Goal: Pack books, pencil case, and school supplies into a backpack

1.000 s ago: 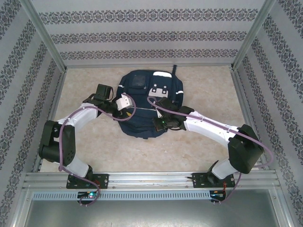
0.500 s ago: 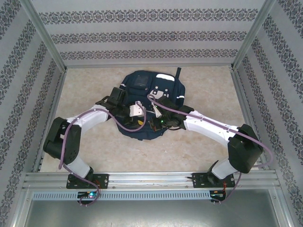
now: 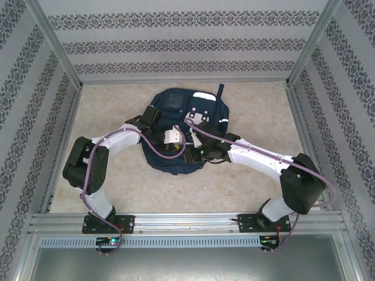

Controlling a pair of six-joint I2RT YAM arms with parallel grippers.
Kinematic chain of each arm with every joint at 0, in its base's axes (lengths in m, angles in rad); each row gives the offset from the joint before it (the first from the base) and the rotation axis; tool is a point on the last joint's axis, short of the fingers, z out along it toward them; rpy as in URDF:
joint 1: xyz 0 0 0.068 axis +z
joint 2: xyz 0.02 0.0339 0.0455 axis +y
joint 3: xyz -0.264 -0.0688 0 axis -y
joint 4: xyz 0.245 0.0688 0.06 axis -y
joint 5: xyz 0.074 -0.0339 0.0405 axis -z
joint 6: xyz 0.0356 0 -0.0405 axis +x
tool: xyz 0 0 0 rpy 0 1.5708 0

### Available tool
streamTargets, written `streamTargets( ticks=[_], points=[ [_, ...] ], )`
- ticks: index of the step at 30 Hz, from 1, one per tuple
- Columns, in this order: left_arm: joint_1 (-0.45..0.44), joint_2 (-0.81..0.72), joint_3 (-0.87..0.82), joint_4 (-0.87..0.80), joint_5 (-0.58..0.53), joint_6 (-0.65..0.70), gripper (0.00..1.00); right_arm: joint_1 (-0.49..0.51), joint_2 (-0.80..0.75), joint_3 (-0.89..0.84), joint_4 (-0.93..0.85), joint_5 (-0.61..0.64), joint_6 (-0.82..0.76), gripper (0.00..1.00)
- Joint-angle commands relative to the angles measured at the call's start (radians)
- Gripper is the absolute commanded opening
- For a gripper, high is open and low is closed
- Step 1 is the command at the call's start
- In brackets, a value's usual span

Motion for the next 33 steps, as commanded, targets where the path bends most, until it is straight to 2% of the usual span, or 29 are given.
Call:
streamTargets(
  ticks=[1, 5, 12, 21, 23, 25, 27, 30, 33],
  points=[
    [-0.002, -0.063, -0.014, -0.089, 0.116, 0.032, 0.00, 0.001, 0.019, 0.039, -0.048, -0.029, 0.018, 0.30],
    [-0.002, -0.055, 0.000, -0.138, 0.112, 0.036, 0.00, 0.001, 0.043, 0.056, -0.051, -0.014, 0.023, 0.32],
    [-0.003, -0.050, 0.014, -0.147, 0.143, 0.028, 0.00, 0.024, 0.075, 0.079, -0.056, 0.097, 0.083, 0.43],
    [-0.002, -0.047, 0.009, -0.137, 0.147, 0.014, 0.00, 0.080, 0.123, 0.154, -0.088, 0.211, 0.203, 0.44],
    [-0.002, -0.051, 0.003, -0.134, 0.145, 0.013, 0.00, 0.082, 0.130, 0.164, -0.109, 0.245, 0.233, 0.41],
    [-0.003, -0.055, -0.007, -0.124, 0.143, 0.013, 0.00, 0.081, 0.135, 0.164, -0.114, 0.262, 0.248, 0.29],
    [-0.002, -0.061, -0.017, -0.112, 0.138, 0.014, 0.00, 0.077, 0.138, 0.164, -0.118, 0.256, 0.251, 0.14],
    [-0.002, -0.070, -0.027, -0.110, 0.123, 0.028, 0.00, 0.074, 0.127, 0.168, -0.149, 0.254, 0.252, 0.00],
    [0.000, -0.080, -0.033, -0.128, 0.099, 0.062, 0.00, 0.051, 0.093, 0.152, -0.190, 0.253, 0.226, 0.00]
  ],
)
